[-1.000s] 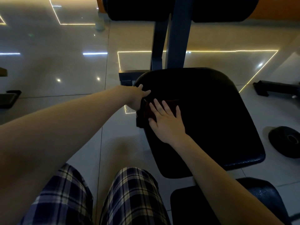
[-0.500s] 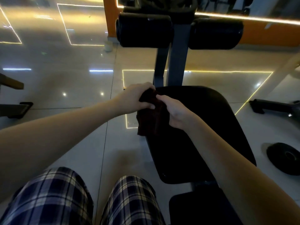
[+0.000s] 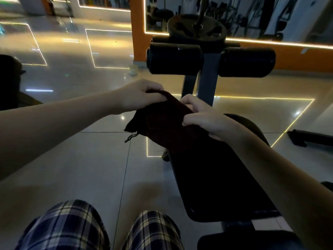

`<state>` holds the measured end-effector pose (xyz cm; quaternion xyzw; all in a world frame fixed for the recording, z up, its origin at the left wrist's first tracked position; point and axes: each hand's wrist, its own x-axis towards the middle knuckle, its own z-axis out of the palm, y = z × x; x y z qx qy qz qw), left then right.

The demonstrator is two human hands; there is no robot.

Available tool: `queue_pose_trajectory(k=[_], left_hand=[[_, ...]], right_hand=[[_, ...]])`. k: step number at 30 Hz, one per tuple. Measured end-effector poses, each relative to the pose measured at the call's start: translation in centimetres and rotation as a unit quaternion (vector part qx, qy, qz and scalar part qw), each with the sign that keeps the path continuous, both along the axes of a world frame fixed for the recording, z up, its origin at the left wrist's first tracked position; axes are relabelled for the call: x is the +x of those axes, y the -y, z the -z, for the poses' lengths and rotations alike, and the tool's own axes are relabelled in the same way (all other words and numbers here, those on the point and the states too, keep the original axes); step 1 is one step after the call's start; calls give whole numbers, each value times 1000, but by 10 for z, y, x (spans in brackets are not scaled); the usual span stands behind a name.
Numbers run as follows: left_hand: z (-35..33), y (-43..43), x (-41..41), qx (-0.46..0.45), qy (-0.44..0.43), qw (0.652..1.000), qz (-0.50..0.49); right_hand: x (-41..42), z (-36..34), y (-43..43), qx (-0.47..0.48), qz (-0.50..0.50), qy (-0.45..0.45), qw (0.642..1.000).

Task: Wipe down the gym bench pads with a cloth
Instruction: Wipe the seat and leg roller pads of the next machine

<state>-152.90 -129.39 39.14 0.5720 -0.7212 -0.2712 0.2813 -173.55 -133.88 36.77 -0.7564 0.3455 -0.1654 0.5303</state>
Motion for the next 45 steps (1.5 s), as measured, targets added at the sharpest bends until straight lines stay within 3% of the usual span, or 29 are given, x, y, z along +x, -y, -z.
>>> queue_pose_trajectory(k=[4, 10, 20, 23, 26, 29, 32, 35, 41, 43, 45], left_hand=[[-6, -2, 2, 15, -12, 999, -27], [-1, 3, 14, 21, -48, 996, -77], [76, 32, 33, 16, -55, 975, -215], [104, 36, 31, -8, 9, 969, -247], [127, 30, 25, -75, 22, 949, -307], [153, 21, 5, -122, -7, 927, -354], [193, 16, -27, -61, -71, 941, -324], [229, 14, -63, -14, -118, 951, -287], [251, 20, -79, -68, -218, 925, -303], [248, 30, -71, -70, -283, 907, -305], [244, 45, -63, -58, -270, 912, -305]], right_hand=[[6, -19, 8, -141, 15, -39, 989], [12, -26, 39, -243, 50, -108, 963], [68, 18, 113, -397, -1, -281, 874], [94, 32, 124, -417, 26, -295, 859], [110, 47, 126, -469, 79, -238, 847], [117, 67, 121, -454, 86, -191, 866], [111, 92, 124, -396, 7, -248, 884], [92, 113, 127, -365, -64, -302, 878], [67, 130, 130, -412, -116, -316, 847], [62, 133, 133, -377, -123, -316, 862], [54, 136, 133, -282, -97, -338, 893]])
